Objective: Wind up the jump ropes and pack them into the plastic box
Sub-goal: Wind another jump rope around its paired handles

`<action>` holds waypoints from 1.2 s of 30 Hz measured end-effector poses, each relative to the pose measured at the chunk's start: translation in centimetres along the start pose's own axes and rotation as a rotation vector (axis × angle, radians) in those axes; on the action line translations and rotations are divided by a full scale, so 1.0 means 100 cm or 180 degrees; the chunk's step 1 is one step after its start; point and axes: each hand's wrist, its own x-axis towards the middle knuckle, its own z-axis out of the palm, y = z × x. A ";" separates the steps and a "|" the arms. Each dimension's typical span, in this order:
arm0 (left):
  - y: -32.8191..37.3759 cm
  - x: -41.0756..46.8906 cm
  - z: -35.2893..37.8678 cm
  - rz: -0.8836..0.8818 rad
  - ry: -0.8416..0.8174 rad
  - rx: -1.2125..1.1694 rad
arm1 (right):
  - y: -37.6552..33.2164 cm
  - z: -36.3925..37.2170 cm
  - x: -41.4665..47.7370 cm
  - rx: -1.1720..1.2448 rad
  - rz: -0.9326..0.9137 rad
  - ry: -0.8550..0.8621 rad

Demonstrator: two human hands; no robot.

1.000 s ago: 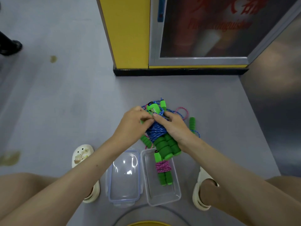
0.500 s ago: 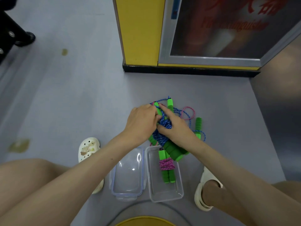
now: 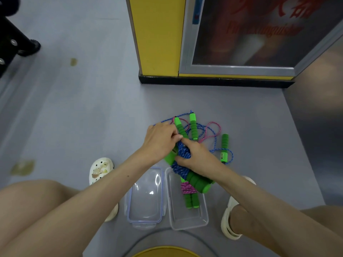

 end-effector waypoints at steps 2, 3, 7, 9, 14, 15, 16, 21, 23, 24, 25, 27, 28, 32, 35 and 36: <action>-0.001 0.001 0.001 0.0086 -0.0067 -0.0069 | 0.002 0.003 -0.005 0.0322 0.0014 0.0132; -0.001 0.001 0.002 0.0100 -0.0092 -0.0118 | 0.004 0.004 -0.007 0.0488 0.0051 0.0171; 0.003 0.000 0.016 -0.0012 -0.0008 0.0082 | 0.008 0.006 -0.010 0.0447 0.0075 -0.0107; 0.003 -0.002 0.022 -0.0143 0.0009 0.0006 | 0.011 0.006 -0.007 0.0513 0.0124 -0.0181; 0.006 0.008 0.019 -0.0192 0.0068 -0.0315 | 0.020 0.000 0.004 0.0786 0.0288 0.0079; 0.008 0.007 0.020 -0.0217 0.0123 -0.0447 | 0.022 -0.001 0.005 0.0868 0.0405 0.0205; 0.011 0.003 0.022 -0.0252 0.0158 -0.0585 | 0.022 -0.003 0.003 0.0994 0.0544 0.0330; 0.012 -0.025 0.044 -0.0813 0.0016 -0.1685 | 0.029 0.001 -0.009 0.1646 0.1311 0.0557; 0.013 -0.041 0.047 -0.0995 -0.0237 -0.1948 | 0.032 0.008 -0.019 0.1643 0.1386 0.0604; 0.011 -0.049 0.049 -0.0950 -0.0466 -0.1807 | 0.035 0.010 -0.025 0.1577 0.1399 0.0673; 0.010 -0.058 0.049 -0.0881 -0.0729 -0.1634 | 0.038 0.013 -0.028 0.1529 0.1412 0.0731; 0.008 -0.074 0.050 -0.0878 -0.1251 -0.1441 | 0.043 0.019 -0.035 0.1438 0.1445 0.0764; 0.008 -0.079 0.051 -0.0957 -0.1453 -0.1486 | 0.046 0.021 -0.037 0.1313 0.1477 0.0808; 0.016 -0.084 0.072 -0.1378 -0.1706 -0.1859 | 0.059 0.031 -0.037 0.1662 0.1797 0.1097; 0.023 -0.084 0.103 -0.1487 -0.1533 -0.2064 | 0.076 0.051 -0.030 0.1978 0.1940 0.1030; 0.023 -0.083 0.115 -0.1533 -0.1427 -0.2110 | 0.084 0.059 -0.027 0.2060 0.1943 0.0957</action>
